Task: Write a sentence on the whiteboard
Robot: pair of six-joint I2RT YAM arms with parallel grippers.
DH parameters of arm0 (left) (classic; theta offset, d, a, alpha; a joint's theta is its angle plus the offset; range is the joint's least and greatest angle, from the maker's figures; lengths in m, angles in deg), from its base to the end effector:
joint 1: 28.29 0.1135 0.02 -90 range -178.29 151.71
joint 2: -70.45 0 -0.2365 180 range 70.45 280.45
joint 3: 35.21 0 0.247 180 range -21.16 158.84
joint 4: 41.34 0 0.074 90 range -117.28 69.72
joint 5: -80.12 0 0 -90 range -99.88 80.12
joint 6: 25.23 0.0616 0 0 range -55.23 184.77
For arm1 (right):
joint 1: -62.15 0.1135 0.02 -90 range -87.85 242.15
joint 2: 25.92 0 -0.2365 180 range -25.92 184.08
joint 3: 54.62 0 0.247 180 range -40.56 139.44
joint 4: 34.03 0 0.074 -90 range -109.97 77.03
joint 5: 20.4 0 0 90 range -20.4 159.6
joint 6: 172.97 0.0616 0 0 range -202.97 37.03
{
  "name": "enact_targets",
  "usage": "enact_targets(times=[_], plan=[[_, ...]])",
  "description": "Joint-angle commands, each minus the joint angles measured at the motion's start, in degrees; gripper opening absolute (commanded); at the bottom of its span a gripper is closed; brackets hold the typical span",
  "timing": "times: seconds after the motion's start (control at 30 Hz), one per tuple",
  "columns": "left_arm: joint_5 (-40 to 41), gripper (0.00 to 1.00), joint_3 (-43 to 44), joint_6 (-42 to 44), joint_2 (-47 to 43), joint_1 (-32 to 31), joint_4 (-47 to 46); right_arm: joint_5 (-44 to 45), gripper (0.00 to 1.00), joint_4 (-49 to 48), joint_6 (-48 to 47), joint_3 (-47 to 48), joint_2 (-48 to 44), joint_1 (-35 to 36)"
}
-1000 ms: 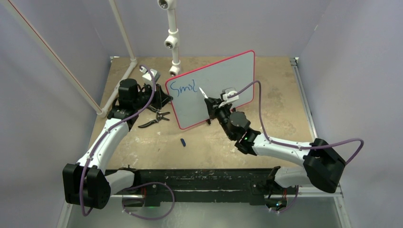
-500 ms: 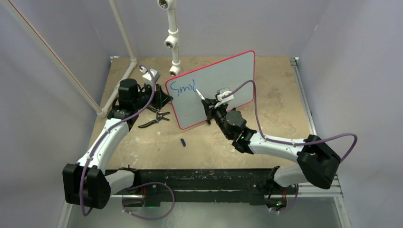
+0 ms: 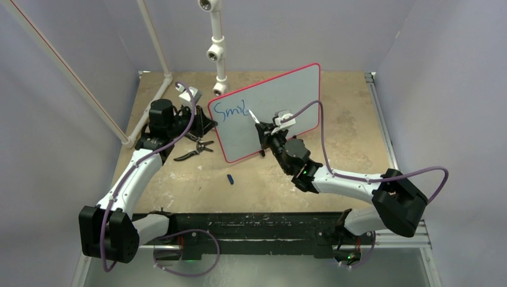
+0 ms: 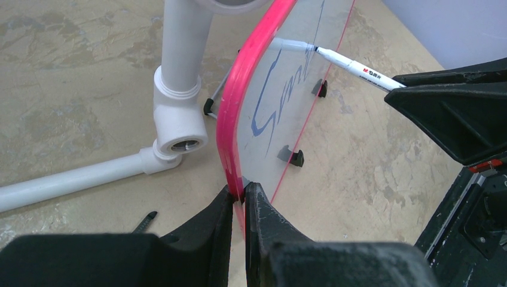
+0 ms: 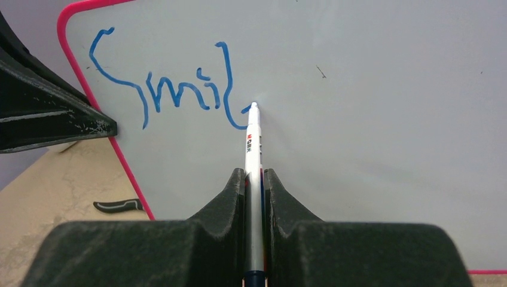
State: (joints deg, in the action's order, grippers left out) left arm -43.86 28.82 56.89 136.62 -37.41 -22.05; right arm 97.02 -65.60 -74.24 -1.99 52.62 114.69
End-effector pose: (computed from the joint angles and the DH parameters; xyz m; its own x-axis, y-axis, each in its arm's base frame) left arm 0.2786 -0.0796 0.2749 -0.4458 -0.0436 -0.8941 0.5896 0.7373 -0.3299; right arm 0.2191 0.2393 0.2500 -0.0053 0.2145 -0.9767 -0.4301 0.8813 0.1959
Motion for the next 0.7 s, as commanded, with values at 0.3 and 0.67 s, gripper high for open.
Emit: enact_targets(times=[0.3, 0.67], plan=[[-0.2, 0.0, -0.1, 0.4, -0.7, 0.0, -1.4, 0.8, 0.0, -4.5, -3.6, 3.5, 0.3, -1.5], [-0.4, 0.0, -0.1, 0.3, -0.8, 0.0, -1.5, -0.7, 0.0, -4.8, -3.7, 3.0, 1.7, -1.5]])
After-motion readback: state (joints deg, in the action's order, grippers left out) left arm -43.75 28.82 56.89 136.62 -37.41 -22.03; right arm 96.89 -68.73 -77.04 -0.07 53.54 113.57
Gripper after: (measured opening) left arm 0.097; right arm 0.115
